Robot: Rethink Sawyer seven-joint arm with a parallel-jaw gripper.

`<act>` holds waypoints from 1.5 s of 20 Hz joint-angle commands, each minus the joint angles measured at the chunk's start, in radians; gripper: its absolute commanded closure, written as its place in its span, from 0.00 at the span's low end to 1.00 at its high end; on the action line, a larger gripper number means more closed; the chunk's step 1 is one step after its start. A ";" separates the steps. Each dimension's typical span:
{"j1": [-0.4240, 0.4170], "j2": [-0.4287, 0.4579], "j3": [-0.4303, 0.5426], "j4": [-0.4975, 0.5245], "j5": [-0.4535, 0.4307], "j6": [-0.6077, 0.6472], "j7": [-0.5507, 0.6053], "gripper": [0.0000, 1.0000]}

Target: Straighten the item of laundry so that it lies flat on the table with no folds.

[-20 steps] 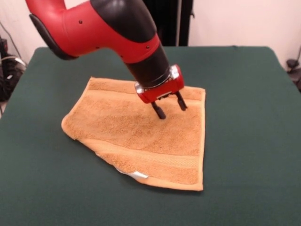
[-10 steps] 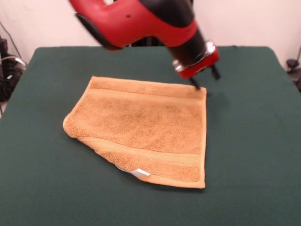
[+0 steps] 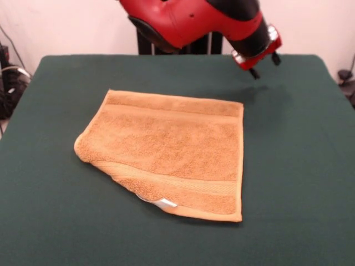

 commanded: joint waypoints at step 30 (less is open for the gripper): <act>0.024 0.002 -0.125 -0.371 -0.089 0.149 0.008 0.00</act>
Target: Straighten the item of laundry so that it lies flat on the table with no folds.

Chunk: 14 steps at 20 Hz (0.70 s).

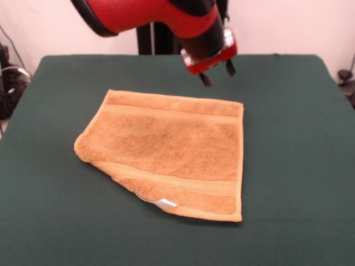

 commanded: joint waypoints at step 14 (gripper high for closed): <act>0.028 0.275 -0.055 -0.268 -0.132 -0.141 -0.050 0.00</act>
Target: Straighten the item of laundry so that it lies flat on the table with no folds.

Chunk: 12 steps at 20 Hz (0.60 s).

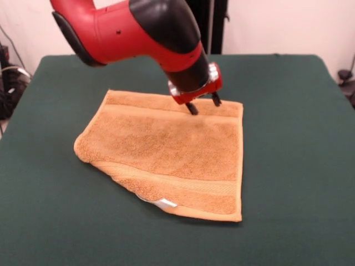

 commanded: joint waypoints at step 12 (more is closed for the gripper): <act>-0.008 0.285 -0.017 -0.169 0.072 0.074 -0.055 0.00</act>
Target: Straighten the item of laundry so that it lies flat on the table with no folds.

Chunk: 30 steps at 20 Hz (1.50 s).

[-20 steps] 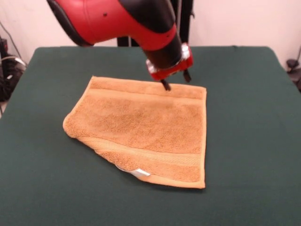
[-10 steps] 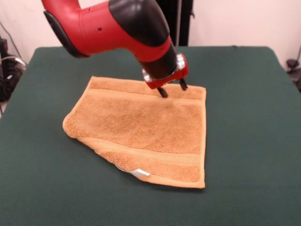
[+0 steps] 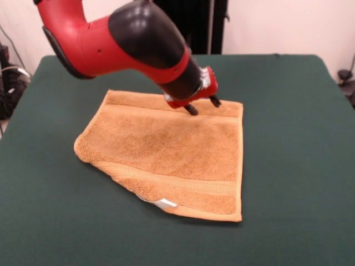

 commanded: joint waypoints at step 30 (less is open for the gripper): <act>0.040 0.137 0.034 0.189 0.026 -0.174 0.050 0.00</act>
